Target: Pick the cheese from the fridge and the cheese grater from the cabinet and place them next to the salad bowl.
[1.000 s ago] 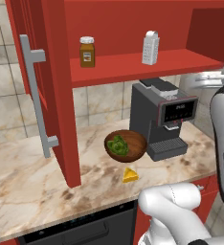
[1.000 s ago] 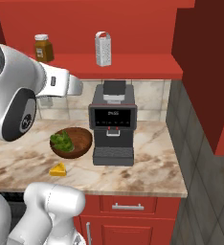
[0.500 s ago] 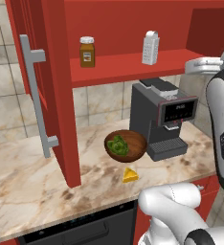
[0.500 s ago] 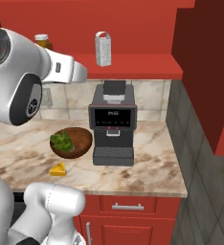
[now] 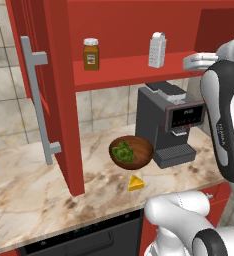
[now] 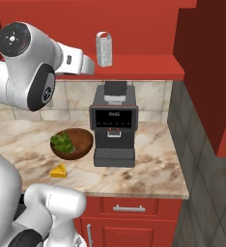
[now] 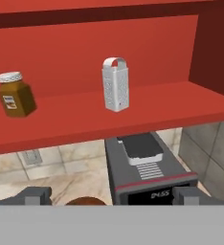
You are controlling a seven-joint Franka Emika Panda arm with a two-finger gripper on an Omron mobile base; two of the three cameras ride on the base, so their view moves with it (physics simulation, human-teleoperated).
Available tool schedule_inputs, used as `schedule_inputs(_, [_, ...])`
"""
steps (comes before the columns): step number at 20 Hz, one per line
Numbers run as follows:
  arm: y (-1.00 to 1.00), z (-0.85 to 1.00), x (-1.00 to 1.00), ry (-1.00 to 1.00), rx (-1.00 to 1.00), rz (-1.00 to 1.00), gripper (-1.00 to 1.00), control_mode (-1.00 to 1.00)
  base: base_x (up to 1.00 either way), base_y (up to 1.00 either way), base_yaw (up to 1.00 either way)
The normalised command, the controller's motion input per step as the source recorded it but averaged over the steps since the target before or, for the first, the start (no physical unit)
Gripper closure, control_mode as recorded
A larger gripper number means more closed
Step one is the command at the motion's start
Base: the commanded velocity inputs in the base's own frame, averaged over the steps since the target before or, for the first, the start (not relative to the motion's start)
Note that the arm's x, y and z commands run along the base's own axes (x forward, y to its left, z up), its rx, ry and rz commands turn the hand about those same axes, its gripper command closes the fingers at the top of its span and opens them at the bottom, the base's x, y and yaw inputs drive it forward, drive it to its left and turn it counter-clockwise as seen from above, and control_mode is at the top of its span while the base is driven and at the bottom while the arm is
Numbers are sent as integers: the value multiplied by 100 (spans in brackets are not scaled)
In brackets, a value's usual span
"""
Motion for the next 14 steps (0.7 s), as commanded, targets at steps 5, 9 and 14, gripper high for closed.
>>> schedule_inputs(5, [0,-2,43,0,0,0,-100,-100,0,0,0])
schedule_inputs(9, [0,0,58,0,0,0,-100,-100,0,0,0])
schedule_inputs(14, [0,0,58,0,0,0,-100,-100,0,0,0])
